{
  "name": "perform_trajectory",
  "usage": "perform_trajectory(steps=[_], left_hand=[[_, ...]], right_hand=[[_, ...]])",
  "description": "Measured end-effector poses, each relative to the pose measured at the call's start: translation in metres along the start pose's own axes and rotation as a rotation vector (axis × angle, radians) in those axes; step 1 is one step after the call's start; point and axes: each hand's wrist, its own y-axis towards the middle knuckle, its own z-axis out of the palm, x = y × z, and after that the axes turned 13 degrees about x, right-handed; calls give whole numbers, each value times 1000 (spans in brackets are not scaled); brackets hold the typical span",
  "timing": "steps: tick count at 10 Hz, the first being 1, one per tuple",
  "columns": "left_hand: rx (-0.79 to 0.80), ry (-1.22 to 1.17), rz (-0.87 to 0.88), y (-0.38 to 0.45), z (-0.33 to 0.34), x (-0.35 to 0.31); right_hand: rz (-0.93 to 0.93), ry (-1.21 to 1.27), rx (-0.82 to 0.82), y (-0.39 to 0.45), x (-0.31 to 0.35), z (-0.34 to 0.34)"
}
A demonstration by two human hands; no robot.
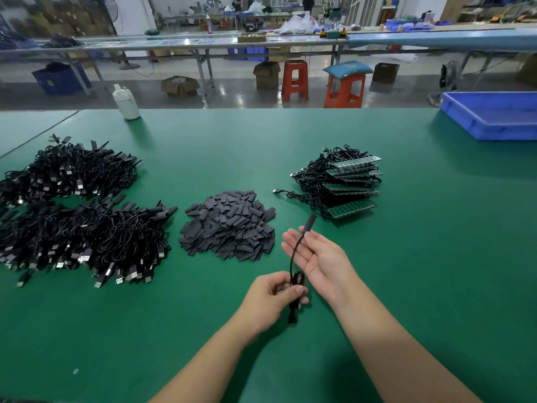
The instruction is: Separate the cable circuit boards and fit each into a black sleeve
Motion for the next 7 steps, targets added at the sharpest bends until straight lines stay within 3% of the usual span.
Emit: perform_trajectory(steps=[1,2,3,4,5,6,7], left_hand=[[-119,10,-29,-6,-17,-11],[-334,403,-72,-13,-63,-29],[-592,785,-65,-28,-125,-54],[-813,972,-77,-46,-192,-74],[-1018,1124,-196,-62,-251,-81],[-944,1189,-523,-71,-288,-75],[-797,1276,-704,-75,-294,-61]], right_hand=[[40,-579,-51,-1,-4,-11],[47,-1556,-104,-11,-6,-44],[70,-2137,-153,-23,-8,-83],[151,-2253,-215,-33,-15,-109],[96,-2261,-215,-35,-21,-114],[64,-2245,-225,-34,-21,-113],[45,-2240,-243,-34,-21,-112]])
